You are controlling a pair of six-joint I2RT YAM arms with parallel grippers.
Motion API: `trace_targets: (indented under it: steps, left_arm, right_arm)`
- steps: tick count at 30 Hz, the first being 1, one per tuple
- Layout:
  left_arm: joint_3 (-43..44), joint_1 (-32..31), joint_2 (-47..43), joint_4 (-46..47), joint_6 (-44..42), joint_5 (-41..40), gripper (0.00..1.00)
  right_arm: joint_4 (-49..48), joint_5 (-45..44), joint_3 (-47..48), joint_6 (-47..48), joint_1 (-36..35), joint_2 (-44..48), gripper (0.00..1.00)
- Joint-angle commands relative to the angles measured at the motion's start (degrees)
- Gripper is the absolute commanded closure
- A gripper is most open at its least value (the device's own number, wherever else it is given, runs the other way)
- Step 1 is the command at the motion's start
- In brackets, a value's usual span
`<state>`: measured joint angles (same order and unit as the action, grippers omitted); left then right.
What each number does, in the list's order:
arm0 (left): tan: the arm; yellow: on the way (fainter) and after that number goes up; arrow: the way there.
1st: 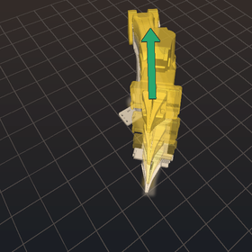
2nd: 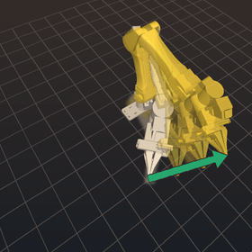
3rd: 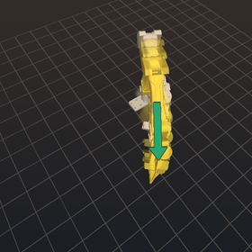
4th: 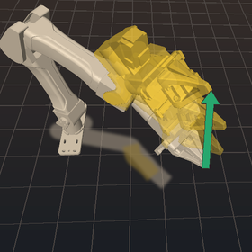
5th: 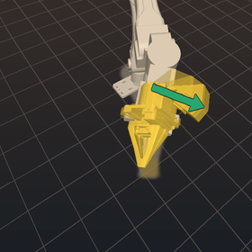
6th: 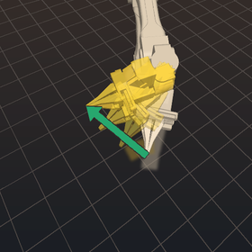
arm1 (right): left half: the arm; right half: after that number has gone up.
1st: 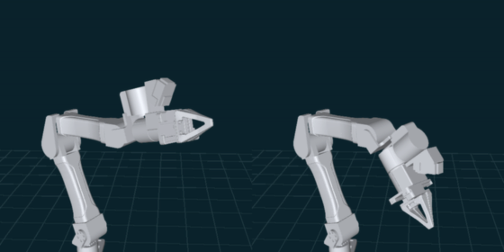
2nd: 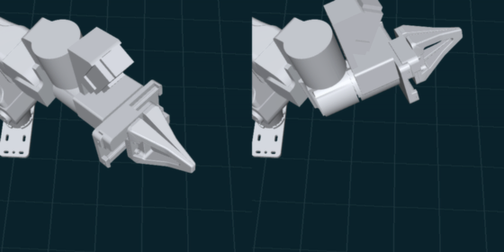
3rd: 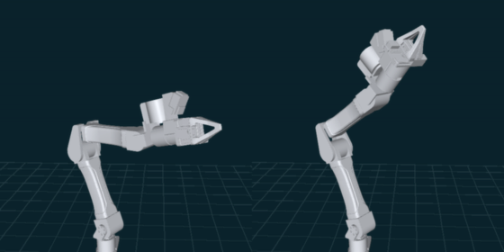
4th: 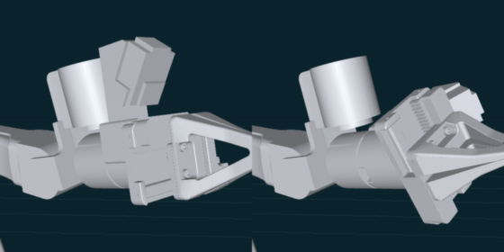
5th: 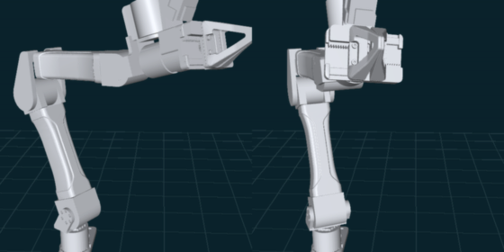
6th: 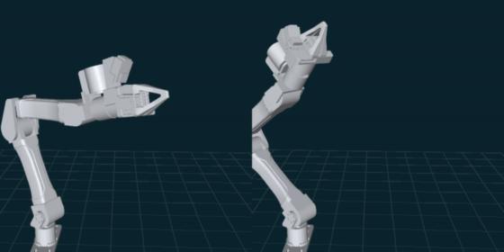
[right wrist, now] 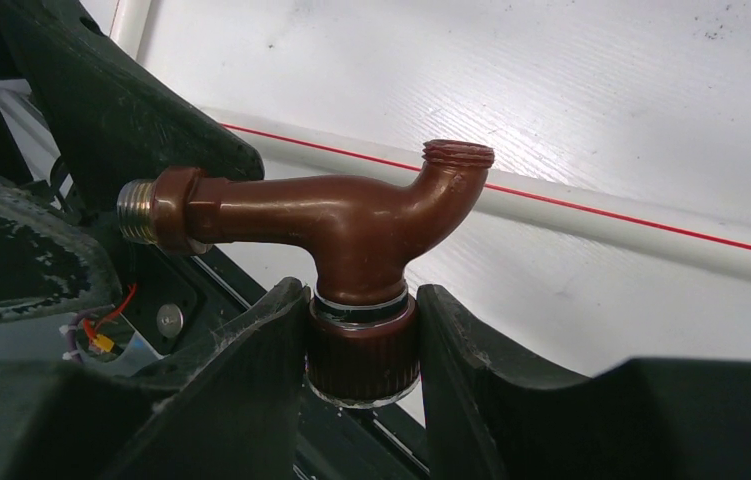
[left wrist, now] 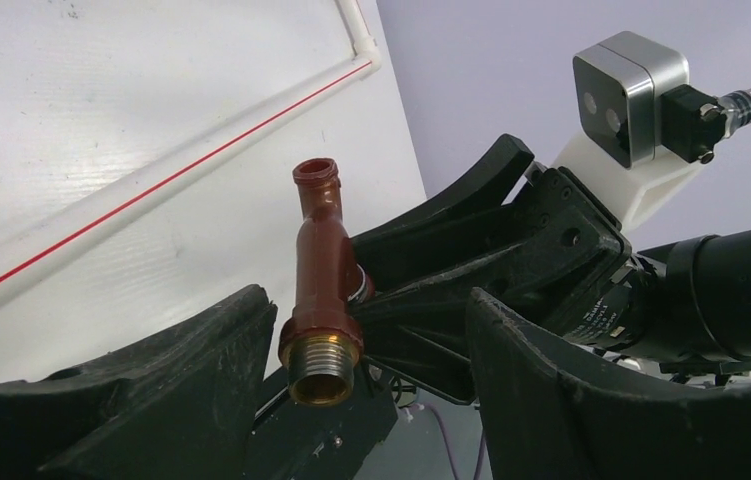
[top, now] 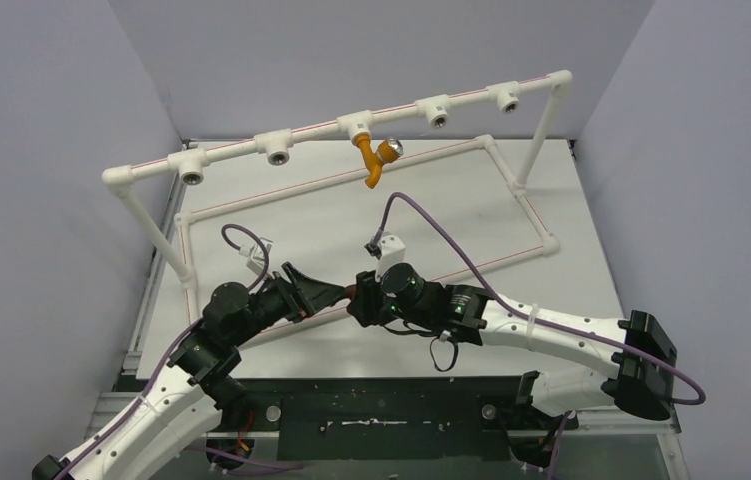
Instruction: Install the water faucets
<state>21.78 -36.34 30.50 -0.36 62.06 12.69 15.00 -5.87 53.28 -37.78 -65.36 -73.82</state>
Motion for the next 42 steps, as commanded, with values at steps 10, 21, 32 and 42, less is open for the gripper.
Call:
trace_targets:
  steps: [10,21,32,42]
  left_arm:
    - [-0.40,-0.15,1.93,6.95,1.31,2.10,0.45]
    - [-0.54,-0.09,2.63,7.13,2.54,3.09,1.00]
    - [-0.05,0.44,1.88,6.44,2.60,3.88,1.00]
    - [2.12,11.10,2.00,6.79,3.10,18.74,1.00]
  right_arm:
    - [-5.16,-2.93,3.95,-1.46,-0.82,0.42,1.00]
    - [-5.25,-2.83,2.58,-1.58,-1.36,1.14,1.00]
    - [-6.99,0.46,-2.45,3.55,-1.37,8.65,0.12]
    - [-7.68,14.33,-4.74,23.89,-1.46,17.65,0.00]
